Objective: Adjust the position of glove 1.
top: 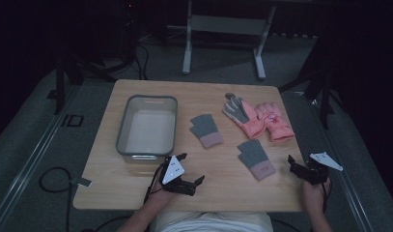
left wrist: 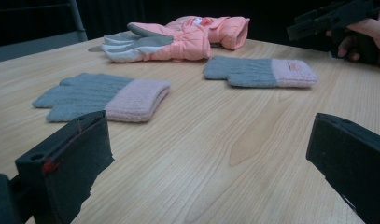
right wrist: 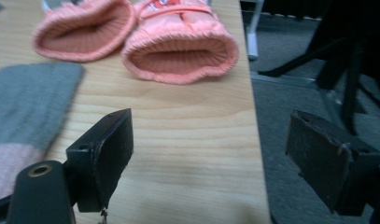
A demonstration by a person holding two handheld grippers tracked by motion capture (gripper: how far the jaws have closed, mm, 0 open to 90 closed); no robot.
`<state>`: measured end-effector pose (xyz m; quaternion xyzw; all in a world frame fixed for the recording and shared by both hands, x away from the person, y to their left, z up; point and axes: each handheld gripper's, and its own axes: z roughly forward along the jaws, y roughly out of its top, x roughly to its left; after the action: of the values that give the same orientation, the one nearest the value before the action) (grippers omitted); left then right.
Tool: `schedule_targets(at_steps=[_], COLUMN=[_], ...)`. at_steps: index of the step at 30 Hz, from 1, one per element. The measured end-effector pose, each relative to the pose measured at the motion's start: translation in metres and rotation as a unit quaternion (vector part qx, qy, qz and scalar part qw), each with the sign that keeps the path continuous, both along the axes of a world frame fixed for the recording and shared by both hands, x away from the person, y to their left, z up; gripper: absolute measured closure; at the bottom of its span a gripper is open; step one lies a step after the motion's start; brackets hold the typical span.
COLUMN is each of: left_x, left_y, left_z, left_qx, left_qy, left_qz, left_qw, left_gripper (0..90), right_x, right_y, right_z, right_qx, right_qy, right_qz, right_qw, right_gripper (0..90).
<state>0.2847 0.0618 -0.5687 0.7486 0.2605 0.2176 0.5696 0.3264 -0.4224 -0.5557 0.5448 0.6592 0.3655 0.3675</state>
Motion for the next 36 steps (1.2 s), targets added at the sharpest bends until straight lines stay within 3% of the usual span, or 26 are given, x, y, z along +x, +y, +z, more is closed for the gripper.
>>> schedule_targets(at_steps=[5, 6, 11, 15, 23, 34, 36], left_x=[0.001, 0.002, 0.002, 0.002, 0.000, 0.000, 0.000], left_y=[0.000, -0.001, 0.000, -0.002, 0.002, 0.001, 0.001], left_z=[0.000, 0.000, 0.000, 0.000, 0.000, 0.000, 0.000], left_qx=[0.002, 0.001, 0.000, 0.005, 0.001, 0.004, 0.006], left_qy=[0.003, 0.000, -0.004, -0.006, -0.002, -0.002, -0.004], left_qz=[0.001, -0.001, -0.001, 0.000, -0.007, -0.017, -0.018], left_qw=[1.0000, 1.0000, 1.0000, 1.0000, 1.0000, 0.9999, 0.9998], left_gripper=[0.0, 0.0, 0.0, 0.0, 0.0, 0.0, 0.0], right_x=[0.001, 0.002, 0.001, 0.004, 0.004, 0.005, 0.006], right_y=[-0.002, -0.006, -0.010, -0.008, -0.011, -0.010, -0.011], right_z=[0.000, 0.000, 0.000, 0.000, 0.000, 0.000, 0.000], right_qx=[0.003, 0.016, 0.039, 0.029, 0.042, 0.032, 0.042], right_qy=[0.008, 0.010, 0.008, 0.027, 0.024, 0.021, 0.028], right_qz=[0.000, 0.007, 0.003, -0.006, -0.014, -0.038, -0.028], right_qw=[1.0000, 0.9998, 0.9992, 0.9992, 0.9987, 0.9986, 0.9984], right_gripper=[15.4, 15.3, 15.3, 15.1, 12.9, 12.7, 14.6])
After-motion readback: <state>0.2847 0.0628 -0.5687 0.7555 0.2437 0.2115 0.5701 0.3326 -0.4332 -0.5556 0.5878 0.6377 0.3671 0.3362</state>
